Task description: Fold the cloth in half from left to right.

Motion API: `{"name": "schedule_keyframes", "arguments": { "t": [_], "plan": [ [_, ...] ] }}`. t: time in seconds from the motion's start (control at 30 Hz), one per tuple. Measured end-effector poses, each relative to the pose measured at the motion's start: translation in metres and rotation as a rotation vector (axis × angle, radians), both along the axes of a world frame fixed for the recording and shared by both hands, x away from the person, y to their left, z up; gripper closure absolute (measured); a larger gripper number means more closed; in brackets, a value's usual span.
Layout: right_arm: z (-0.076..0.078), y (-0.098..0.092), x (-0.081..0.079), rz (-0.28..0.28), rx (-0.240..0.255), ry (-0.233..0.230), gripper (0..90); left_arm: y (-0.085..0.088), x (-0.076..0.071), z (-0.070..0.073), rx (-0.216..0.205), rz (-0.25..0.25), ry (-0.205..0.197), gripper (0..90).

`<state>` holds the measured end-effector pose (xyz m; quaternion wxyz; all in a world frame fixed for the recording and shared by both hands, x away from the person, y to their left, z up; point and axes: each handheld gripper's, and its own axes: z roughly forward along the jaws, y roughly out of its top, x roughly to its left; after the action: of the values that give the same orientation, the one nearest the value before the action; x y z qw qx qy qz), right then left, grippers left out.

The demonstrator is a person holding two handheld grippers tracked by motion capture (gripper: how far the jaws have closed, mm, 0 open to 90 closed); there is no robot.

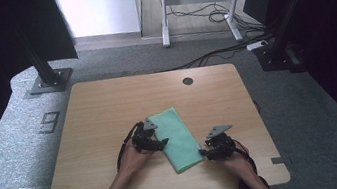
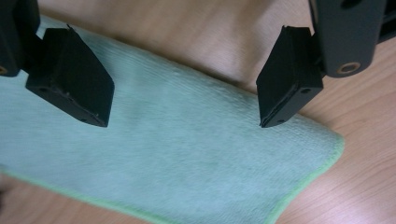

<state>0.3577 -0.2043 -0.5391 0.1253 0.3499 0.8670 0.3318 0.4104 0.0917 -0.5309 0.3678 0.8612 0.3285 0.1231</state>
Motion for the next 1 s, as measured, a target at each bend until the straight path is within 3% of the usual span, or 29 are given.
{"name": "schedule_keyframes", "arguments": {
  "t": [0.1, 0.23, 0.33, 0.53, 1.0],
  "plan": [
    [0.000, 0.003, -0.002, 0.011, 0.003, 0.001, 47.7, 0.001, -0.008, -0.002, -0.005, 0.001, 0.017, 16.5],
    [0.000, 0.011, -0.006, 0.034, -0.003, 0.000, 47.7, 0.004, -0.016, -0.011, 0.032, 0.012, 0.021, 15.8],
    [0.000, 0.017, -0.009, 0.050, -0.001, 0.001, 47.4, 0.010, -0.015, -0.016, 0.011, 0.036, 0.028, 15.7],
    [-0.001, 0.031, -0.014, 0.067, 0.002, -0.006, 46.0, 0.017, -0.014, -0.014, 0.032, 0.071, 0.016, 15.8],
    [-0.001, 0.048, -0.021, 0.043, -0.001, -0.005, 44.3, 0.027, -0.068, -0.012, 0.034, 0.030, 0.068, 16.0]
  ]
}}
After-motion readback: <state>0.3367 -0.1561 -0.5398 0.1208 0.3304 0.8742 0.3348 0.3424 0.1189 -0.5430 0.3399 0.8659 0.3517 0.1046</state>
